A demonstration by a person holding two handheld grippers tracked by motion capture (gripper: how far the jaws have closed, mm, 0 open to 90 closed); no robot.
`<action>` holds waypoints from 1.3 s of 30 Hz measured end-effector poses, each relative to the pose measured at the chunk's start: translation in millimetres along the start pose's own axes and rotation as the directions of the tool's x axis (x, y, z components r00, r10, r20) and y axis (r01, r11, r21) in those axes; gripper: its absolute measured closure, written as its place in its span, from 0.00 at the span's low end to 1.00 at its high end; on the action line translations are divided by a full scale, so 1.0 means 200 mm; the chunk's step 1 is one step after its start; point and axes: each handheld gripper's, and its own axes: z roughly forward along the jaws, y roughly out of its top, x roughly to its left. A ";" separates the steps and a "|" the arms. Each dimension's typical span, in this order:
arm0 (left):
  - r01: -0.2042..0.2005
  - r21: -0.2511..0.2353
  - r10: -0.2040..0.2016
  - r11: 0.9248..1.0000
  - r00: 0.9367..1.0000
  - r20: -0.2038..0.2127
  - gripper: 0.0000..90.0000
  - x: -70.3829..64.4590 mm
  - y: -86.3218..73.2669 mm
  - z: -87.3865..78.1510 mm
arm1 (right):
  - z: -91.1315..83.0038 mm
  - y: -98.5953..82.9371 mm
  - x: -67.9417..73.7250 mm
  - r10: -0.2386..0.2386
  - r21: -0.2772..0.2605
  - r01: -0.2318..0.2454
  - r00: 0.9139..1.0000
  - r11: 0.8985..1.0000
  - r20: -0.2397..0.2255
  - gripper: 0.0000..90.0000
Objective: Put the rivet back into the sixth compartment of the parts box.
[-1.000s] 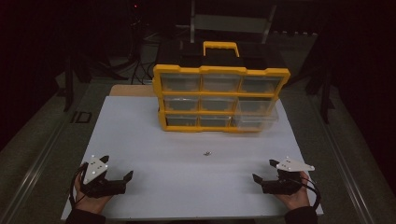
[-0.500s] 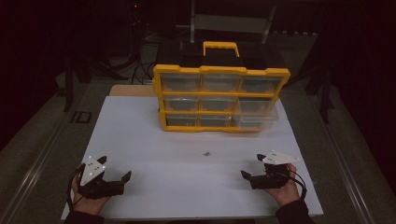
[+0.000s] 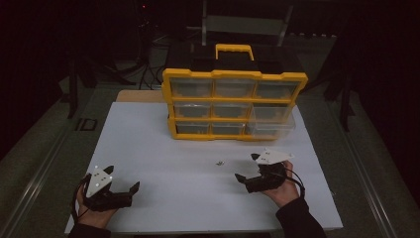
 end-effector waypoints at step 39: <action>-0.010 0.006 0.010 1.000 1.000 0.000 0.00 0.00 0.00 0.01 | 0.44 0.45 0.03 -0.146 0.378 0.187 0.980 0.907 -0.134 0.11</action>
